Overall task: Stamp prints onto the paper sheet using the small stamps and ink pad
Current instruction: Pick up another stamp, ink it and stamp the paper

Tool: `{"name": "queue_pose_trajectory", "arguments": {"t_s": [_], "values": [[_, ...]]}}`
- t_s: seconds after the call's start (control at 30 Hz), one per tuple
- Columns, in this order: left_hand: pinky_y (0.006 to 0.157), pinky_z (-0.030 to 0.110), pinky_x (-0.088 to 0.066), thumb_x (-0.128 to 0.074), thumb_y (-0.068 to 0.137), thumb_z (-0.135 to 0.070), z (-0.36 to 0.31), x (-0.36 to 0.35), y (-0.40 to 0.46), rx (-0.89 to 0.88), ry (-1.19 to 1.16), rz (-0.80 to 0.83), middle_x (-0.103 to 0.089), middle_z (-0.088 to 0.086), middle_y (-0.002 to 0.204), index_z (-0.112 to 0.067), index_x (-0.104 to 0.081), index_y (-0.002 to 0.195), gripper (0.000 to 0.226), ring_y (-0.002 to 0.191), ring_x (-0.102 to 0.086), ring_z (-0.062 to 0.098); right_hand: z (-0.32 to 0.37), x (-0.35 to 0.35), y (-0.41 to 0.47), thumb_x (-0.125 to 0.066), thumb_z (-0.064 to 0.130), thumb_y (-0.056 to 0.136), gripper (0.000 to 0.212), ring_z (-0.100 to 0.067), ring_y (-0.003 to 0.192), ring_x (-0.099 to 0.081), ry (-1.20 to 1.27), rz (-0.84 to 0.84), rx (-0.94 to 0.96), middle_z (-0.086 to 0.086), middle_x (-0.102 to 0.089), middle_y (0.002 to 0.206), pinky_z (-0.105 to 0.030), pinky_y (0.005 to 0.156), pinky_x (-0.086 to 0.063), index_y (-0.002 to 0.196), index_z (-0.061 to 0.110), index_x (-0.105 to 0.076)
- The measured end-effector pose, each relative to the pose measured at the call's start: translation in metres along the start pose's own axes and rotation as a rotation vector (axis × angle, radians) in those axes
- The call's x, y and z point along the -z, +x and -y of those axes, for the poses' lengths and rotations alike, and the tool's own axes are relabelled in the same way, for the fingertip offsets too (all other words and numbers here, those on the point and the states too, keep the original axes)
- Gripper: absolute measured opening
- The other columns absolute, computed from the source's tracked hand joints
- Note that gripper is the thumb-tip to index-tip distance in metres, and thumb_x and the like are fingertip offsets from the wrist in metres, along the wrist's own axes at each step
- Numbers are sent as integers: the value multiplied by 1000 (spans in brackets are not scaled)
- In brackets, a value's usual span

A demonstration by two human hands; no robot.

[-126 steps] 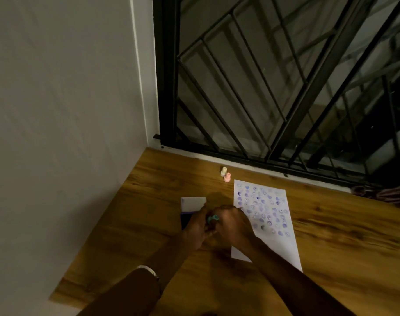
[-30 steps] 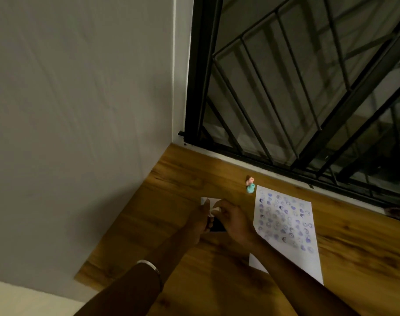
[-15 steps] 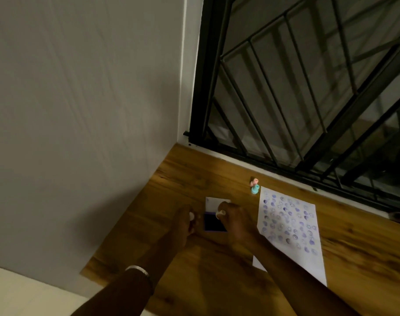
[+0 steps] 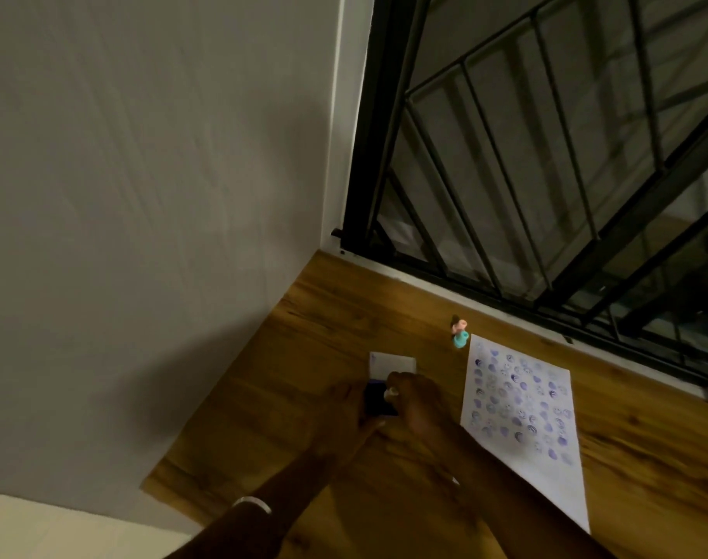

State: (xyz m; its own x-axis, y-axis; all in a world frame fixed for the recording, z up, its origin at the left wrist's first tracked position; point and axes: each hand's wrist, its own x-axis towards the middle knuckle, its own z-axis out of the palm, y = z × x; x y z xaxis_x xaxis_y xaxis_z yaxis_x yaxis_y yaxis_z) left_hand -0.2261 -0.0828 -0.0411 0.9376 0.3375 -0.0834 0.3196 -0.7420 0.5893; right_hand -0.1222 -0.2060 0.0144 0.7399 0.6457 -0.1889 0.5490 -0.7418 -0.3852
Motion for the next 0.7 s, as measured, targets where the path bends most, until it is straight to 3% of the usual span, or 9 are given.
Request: {"name": "queue_pose_trajectory", "arguments": {"t_s": [0.1,0.27,0.37,0.47,0.53,0.63,0.7], "values": [[98,37,-46,-37,78,-77,5,-6,3,4,42,-31,-52,1,138,-30,-39,138,76,124,-50,21,-1,-1,2,-54,17,94,16,-23,107,-58,20,5,-6,-11,-63,118,-27,90,-45,105,9,-62],[81,32,-53,-38,79,-77,10,-13,4,-57,90,-139,-64,-2,124,-32,-48,129,68,108,-61,18,-4,-4,5,-54,19,93,15,-24,104,-59,-6,31,-9,-9,-64,113,-29,85,-45,103,10,-61],[88,33,-51,-34,78,-80,8,-11,3,-46,82,-117,-60,-3,130,-33,-47,132,72,114,-57,17,-1,-4,5,-55,19,91,17,-26,103,-59,-8,28,-50,-9,-64,110,-34,88,-47,105,11,-61],[97,34,-47,-34,80,-78,5,-6,1,-34,81,-74,-53,-2,139,-32,-44,136,74,123,-51,17,2,-6,5,-52,18,89,13,-33,93,-63,-105,-8,-66,-13,-67,99,-41,79,-51,98,13,-60],[100,35,-46,-35,83,-75,4,-5,0,-35,88,-59,-51,-3,141,-33,-42,137,69,125,-49,17,1,-6,3,-53,20,90,16,-33,98,-62,-87,9,-79,-13,-66,106,-41,85,-50,104,15,-59],[97,34,-47,-36,85,-72,4,-4,-2,-30,93,-66,-51,-3,140,-33,-42,138,66,124,-50,17,-3,-6,-4,-55,27,92,38,-28,122,-50,24,61,-109,-11,-54,134,-35,104,-38,127,15,-51],[97,34,-47,-37,85,-72,4,-5,-4,-29,96,-81,-52,-1,140,-31,-43,138,67,124,-50,18,-8,-4,-11,-59,33,89,35,-22,120,-52,69,-2,-76,-7,-57,131,-29,101,-39,121,19,-55]]}}
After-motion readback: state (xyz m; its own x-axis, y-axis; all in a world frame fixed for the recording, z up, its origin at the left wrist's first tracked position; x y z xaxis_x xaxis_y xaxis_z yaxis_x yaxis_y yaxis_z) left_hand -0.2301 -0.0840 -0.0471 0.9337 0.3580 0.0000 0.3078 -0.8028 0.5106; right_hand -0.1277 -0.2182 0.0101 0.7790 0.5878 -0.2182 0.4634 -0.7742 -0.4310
